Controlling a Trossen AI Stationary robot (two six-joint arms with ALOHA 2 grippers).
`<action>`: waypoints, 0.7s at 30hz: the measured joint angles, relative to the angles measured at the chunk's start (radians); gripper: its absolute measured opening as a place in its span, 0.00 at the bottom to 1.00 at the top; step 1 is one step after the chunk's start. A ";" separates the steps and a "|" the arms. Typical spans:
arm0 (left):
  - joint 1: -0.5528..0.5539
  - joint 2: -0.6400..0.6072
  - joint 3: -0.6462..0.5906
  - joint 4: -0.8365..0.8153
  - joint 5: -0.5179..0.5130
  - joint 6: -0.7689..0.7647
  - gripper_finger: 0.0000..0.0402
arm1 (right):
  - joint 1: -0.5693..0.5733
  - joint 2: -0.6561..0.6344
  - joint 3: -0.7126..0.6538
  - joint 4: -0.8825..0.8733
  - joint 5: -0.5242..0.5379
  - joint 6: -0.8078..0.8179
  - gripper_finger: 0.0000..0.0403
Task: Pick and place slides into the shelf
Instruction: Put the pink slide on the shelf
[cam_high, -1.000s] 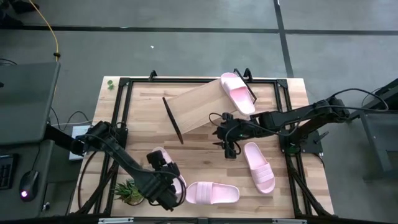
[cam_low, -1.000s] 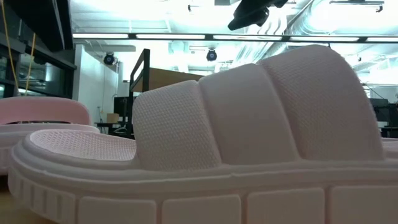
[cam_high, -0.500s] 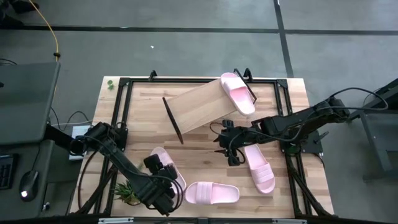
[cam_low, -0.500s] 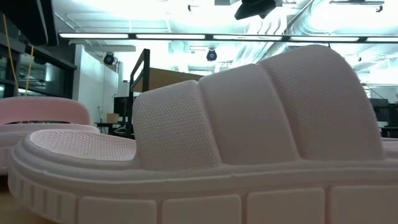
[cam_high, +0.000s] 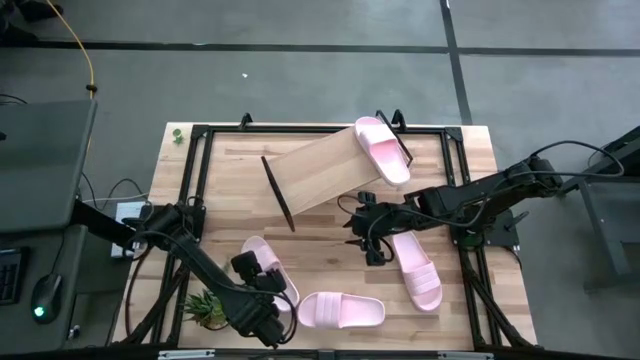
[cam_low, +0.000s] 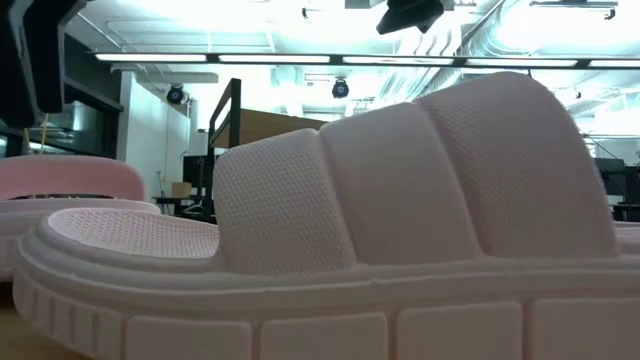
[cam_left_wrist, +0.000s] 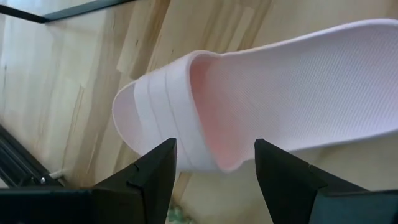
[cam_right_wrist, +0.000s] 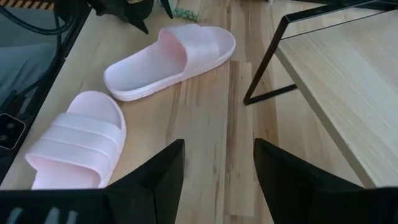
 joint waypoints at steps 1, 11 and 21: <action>0.000 0.000 0.000 -0.001 -0.003 -0.002 0.50 | 0.000 0.000 0.000 0.000 0.000 0.000 0.45; 0.000 0.000 0.000 0.017 -0.019 -0.002 0.50 | 0.000 0.000 -0.001 0.000 0.000 0.000 0.45; 0.000 -0.001 -0.052 0.031 -0.032 0.017 0.50 | 0.000 0.000 -0.001 0.000 -0.001 0.000 0.45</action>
